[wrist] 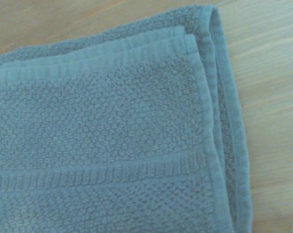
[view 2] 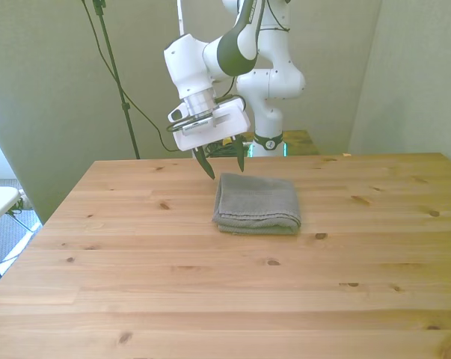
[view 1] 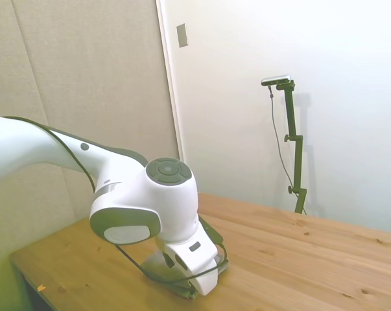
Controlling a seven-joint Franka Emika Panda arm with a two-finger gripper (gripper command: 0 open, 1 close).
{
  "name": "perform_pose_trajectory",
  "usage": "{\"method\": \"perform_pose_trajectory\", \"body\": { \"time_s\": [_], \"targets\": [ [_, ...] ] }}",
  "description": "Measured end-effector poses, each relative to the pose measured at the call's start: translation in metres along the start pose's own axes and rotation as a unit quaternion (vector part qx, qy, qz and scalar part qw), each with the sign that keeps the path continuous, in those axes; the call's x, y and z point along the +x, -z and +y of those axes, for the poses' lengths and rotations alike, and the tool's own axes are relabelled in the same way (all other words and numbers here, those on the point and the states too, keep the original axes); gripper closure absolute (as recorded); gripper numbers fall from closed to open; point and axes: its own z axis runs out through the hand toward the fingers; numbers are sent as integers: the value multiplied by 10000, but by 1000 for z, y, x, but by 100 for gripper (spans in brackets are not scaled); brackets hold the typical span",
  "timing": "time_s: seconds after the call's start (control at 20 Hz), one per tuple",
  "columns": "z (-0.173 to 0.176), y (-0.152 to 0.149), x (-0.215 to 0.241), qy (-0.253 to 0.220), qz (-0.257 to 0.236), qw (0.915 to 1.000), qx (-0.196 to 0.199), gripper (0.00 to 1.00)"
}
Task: Unfold the towel
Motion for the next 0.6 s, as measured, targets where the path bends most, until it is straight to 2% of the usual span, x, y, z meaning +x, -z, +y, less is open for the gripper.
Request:
{"method": "perform_pose_trajectory", "body": {
  "time_s": [0.2, 0.25, 0.6],
  "targets": [
    [4, -11, 2, 115, -349, 9992, 175, 0],
    [4, -13, 3, 152, -427, 9988, 206, 100],
    [-5, -14, 19, 294, -498, 9979, 298, 100]
  ]
}}
